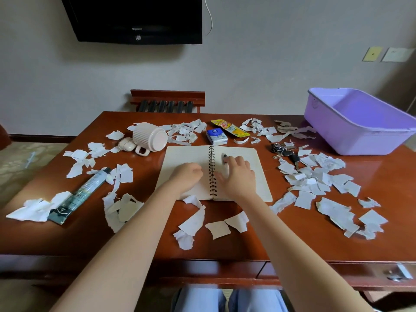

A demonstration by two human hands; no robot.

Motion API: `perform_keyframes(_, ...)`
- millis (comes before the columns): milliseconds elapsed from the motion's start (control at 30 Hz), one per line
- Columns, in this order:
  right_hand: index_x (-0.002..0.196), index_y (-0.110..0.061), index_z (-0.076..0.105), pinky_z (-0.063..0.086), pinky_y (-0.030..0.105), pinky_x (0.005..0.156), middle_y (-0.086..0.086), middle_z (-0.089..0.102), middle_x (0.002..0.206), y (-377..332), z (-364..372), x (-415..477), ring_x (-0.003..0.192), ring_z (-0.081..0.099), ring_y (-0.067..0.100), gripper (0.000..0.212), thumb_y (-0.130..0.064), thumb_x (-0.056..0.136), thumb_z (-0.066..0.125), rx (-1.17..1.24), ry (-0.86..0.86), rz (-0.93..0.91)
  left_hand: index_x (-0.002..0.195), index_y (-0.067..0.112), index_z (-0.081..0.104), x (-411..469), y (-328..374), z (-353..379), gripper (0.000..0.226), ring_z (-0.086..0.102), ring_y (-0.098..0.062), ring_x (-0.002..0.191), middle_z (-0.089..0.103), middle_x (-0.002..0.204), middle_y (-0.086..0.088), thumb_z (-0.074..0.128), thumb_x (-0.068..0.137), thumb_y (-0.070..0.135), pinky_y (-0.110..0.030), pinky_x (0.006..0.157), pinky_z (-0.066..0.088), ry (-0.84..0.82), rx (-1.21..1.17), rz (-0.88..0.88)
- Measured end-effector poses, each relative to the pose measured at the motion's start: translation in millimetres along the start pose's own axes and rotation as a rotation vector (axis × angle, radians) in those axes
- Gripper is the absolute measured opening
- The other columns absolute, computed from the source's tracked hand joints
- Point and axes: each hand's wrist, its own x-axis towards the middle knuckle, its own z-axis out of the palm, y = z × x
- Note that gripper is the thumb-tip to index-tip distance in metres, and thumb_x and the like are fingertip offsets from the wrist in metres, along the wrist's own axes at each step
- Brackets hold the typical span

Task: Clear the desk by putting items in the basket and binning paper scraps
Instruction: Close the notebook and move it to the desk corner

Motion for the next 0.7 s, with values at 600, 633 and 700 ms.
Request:
perform_keyframes(600, 0.132, -0.016, 0.042, 0.052, 0.038, 0.083, 0.006, 0.050, 0.134, -4.3, -0.5, -31.9, 0.116, 0.051, 0.027, 0.057, -0.059, 0.095, 0.033, -0.408, -0.168, -0.419, 0.131, 0.007, 0.044, -31.0, -55.2, -26.0, 0.048, 0.048, -0.028, 0.115, 0.041, 0.133, -0.013, 0.041, 0.094, 0.038, -0.032, 0.075, 0.043, 0.194, 0.147, -0.330)
perform_keyframes(633, 0.126, -0.015, 0.046, 0.052, 0.037, 0.079, 0.008, 0.054, 0.127, -5.1, 0.0, -31.4, 0.109, 0.054, 0.027, 0.052, -0.055, 0.098, 0.029, -0.418, -0.153, -0.447, 0.130, 0.007, 0.045, -31.3, -55.7, -26.8, 0.048, 0.050, -0.028, 0.112, 0.042, 0.132, -0.014, 0.041, 0.094, 0.038, -0.032, 0.074, 0.043, 0.199, 0.119, -0.324)
perform_keyframes(700, 0.118, -0.012, 0.050, 0.050, 0.036, 0.074, 0.010, 0.060, 0.119, -6.8, -1.9, -29.6, 0.102, 0.058, 0.028, 0.045, -0.047, 0.101, 0.027, -0.384, -0.137, -0.473, 0.127, 0.006, 0.048, -32.6, -56.8, -28.2, 0.049, 0.052, -0.027, 0.107, 0.046, 0.127, -0.014, 0.039, 0.094, 0.041, -0.032, 0.073, 0.042, 0.220, 0.069, -0.322)
